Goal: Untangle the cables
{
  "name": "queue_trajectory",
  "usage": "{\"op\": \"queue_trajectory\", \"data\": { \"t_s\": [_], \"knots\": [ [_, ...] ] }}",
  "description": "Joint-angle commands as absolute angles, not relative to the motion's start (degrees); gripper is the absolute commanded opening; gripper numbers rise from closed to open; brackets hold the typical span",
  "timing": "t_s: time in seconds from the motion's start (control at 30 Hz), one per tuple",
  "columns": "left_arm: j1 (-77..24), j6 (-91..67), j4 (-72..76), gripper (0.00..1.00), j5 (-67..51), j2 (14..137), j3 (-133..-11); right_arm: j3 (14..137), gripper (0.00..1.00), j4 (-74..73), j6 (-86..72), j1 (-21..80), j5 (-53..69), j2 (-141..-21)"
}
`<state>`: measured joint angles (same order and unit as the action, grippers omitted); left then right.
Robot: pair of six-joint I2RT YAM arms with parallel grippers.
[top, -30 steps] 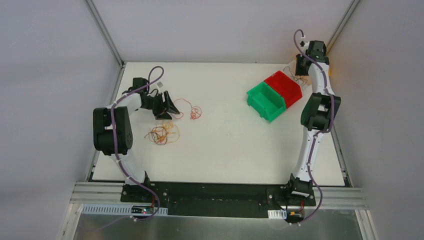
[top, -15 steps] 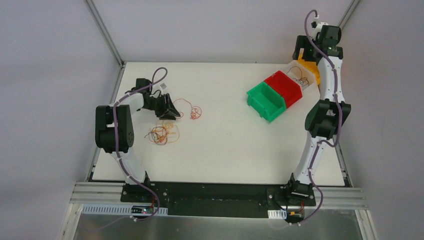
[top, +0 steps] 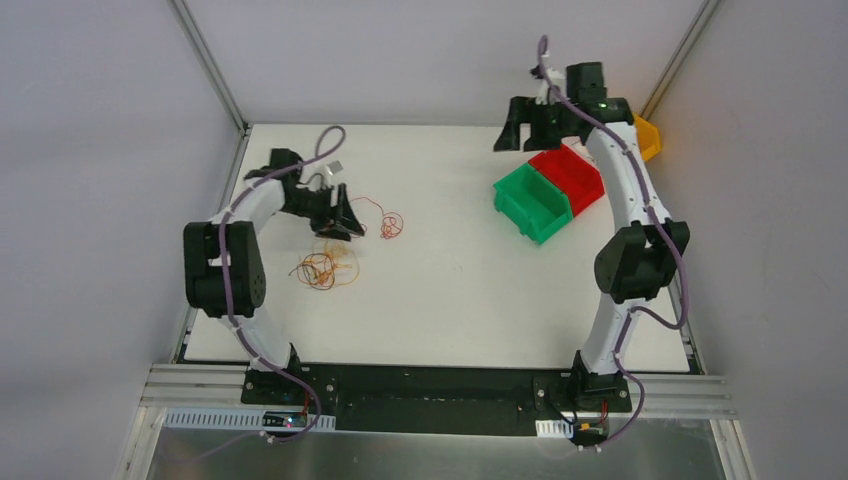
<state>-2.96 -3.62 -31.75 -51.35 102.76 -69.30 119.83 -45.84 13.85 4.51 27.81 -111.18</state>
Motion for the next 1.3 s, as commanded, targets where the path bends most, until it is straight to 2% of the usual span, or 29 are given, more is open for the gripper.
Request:
{"op": "queue_trajectory", "data": {
  "t_s": [0.0,0.07,0.17,0.27,0.33,0.4,0.53,0.63,0.7,0.8,0.83,0.87,0.93,0.97,1.0,1.13,1.27],
  "knots": [
    [8.80,24.14,-55.25,0.61,-47.45,94.14,-74.63,112.49,0.90,-50.29,11.91,14.93,35.90,-107.89],
    [9.31,36.17,-62.33,0.64,-39.16,93.58,-73.41,110.08,0.89,-50.41,11.59,18.64,36.43,-108.34],
    [8.97,44.52,-60.62,0.68,-32.91,93.29,-68.48,107.65,0.89,-50.30,10.04,22.31,37.79,-108.68],
    [6.55,43.13,-55.64,0.68,-31.37,95.87,-66.48,105.53,0.88,-49.93,9.56,23.53,37.57,-107.78],
    [3.58,39.61,-53.37,0.64,-31.78,98.36,-66.78,104.63,0.88,-50.30,10.03,23.42,36.48,-107.12],
    [0.50,35.12,-51.08,0.53,-32.66,100.04,-66.93,103.13,0.86,-50.44,10.82,23.30,35.10,-105.92],
    [-9.32,22.88,-49.25,0.00,-37.19,102.04,-68.99,100.50,0.81,-50.15,11.36,22.57,33.93,-103.46],
    [-11.77,6.40,-42.98,0.00,-48.78,100.44,-69.98,99.06,0.73,-49.98,11.27,21.59,34.07,-102.18],
    [-11.78,-7.65,-32.86,0.00,-51.89,97.28,-66.85,98.37,0.70,-49.79,11.25,20.99,34.35,-101.68],
    [-10.53,-25.89,-13.79,0.00,-48.56,90.17,-59.45,97.66,0.65,-49.51,10.96,20.63,35.27,-101.56],
    [-10.20,-29.02,-11.91,0.00,-46.04,88.59,-58.02,97.53,0.64,-49.30,10.71,20.61,35.69,-101.66],
    [-10.11,-30.01,-11.75,0.00,-44.36,87.99,-57.58,97.31,0.64,-49.10,10.44,20.64,36.11,-101.80],
    [-10.03,-27.13,-14.05,0.28,-45.09,88.60,-57.82,97.11,0.64,-48.60,9.83,20.75,36.85,-102.31],
    [-10.02,-24.96,-16.33,0.38,-45.21,88.87,-58.09,97.12,0.64,-48.52,9.84,20.90,37.09,-102.59],
    [-9.65,-23.26,-17.79,0.42,-45.41,88.75,-58.17,97.11,0.64,-48.52,9.84,21.14,37.35,-102.83],
    [-5.18,-17.39,-19.02,0.45,-46.43,86.38,-56.36,96.08,0.63,-47.52,9.96,22.85,38.14,-103.80],
    [-0.46,-10.66,-22.65,0.41,-48.31,88.40,-57.32,94.93,0.61,-43.80,8.22,25.95,38.83,-106.16]
  ]
}}
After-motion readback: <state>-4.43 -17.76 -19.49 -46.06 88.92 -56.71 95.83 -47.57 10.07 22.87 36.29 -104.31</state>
